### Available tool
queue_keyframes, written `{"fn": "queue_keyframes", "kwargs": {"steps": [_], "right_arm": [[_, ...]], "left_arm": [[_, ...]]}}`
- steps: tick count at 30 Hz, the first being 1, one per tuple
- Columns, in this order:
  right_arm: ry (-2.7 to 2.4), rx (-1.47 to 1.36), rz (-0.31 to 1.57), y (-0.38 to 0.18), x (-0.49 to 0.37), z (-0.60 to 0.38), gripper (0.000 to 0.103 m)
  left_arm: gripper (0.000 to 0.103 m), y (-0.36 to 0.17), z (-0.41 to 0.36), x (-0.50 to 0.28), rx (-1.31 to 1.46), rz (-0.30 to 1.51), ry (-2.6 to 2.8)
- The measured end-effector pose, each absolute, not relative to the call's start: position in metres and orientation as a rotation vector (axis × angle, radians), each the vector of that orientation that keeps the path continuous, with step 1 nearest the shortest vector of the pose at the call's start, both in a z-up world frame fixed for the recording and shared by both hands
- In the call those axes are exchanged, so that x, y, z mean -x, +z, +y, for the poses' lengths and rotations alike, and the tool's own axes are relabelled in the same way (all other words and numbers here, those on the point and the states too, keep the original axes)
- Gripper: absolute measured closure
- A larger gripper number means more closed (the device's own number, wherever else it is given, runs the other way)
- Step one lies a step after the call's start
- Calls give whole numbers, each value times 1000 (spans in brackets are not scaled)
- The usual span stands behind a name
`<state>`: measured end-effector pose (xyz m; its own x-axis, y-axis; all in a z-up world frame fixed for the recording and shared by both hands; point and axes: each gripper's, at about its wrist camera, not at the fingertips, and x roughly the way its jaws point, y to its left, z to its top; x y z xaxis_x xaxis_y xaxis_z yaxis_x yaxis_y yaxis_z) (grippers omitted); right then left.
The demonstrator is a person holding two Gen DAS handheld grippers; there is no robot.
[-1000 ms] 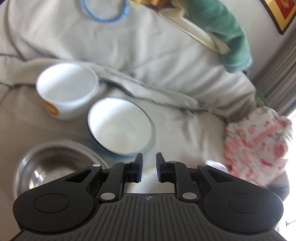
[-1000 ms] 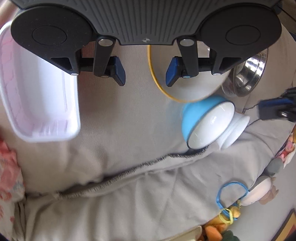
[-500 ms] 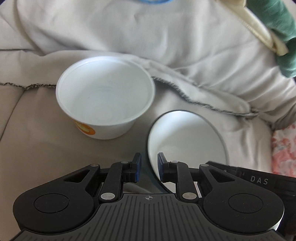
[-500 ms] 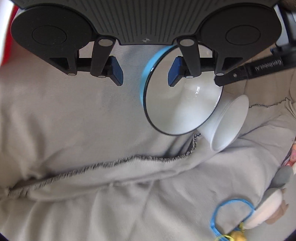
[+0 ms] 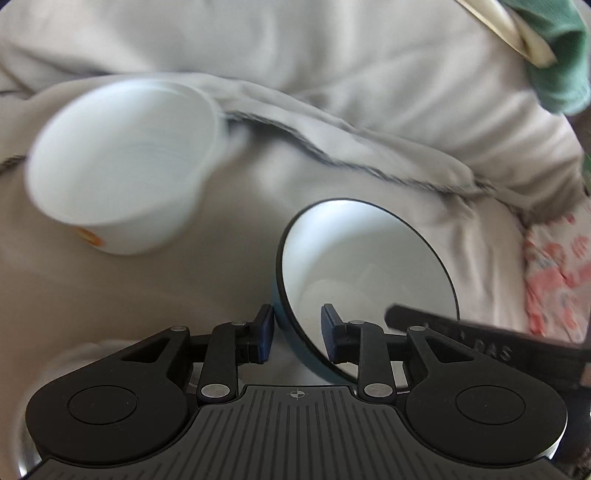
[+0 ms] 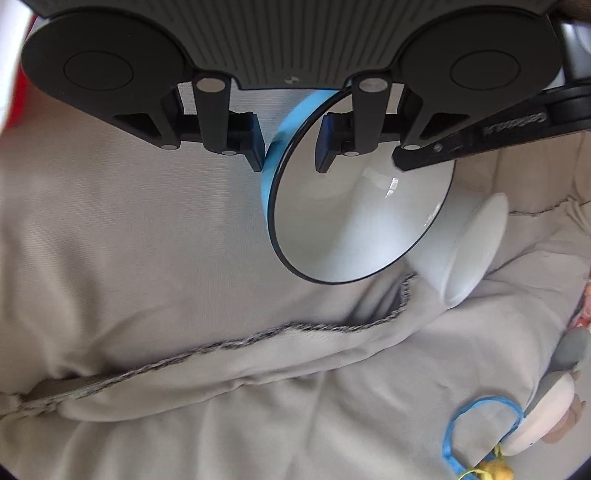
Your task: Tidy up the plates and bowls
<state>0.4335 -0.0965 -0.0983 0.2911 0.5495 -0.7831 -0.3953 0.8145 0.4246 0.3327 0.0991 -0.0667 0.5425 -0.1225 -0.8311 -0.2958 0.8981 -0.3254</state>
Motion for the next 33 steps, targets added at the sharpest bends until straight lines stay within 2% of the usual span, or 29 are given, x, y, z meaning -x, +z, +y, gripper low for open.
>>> {"fn": "queue_keyframes", "kwargs": {"steps": [9,16,23,26,33], "right_arm": [[642,-308,1179,-127,-457,-122,73],[658,-314,1174,-131,-458,-119,73],[628,-159,1048,-107,-437,-118,69],[627,-216,1085,-112,-445,-125,69],[622,-267,1122,-124,-454,-128,69]], "left_arm": [[74,-104,93,-376,477,1050,95],[71,-101,80,-387,362,1054,117],[71,-101,70,-375,393,1093,52],[75,-104,74,-379,414,1089,51],[74,-107,82,-392,453,1081,35]]}}
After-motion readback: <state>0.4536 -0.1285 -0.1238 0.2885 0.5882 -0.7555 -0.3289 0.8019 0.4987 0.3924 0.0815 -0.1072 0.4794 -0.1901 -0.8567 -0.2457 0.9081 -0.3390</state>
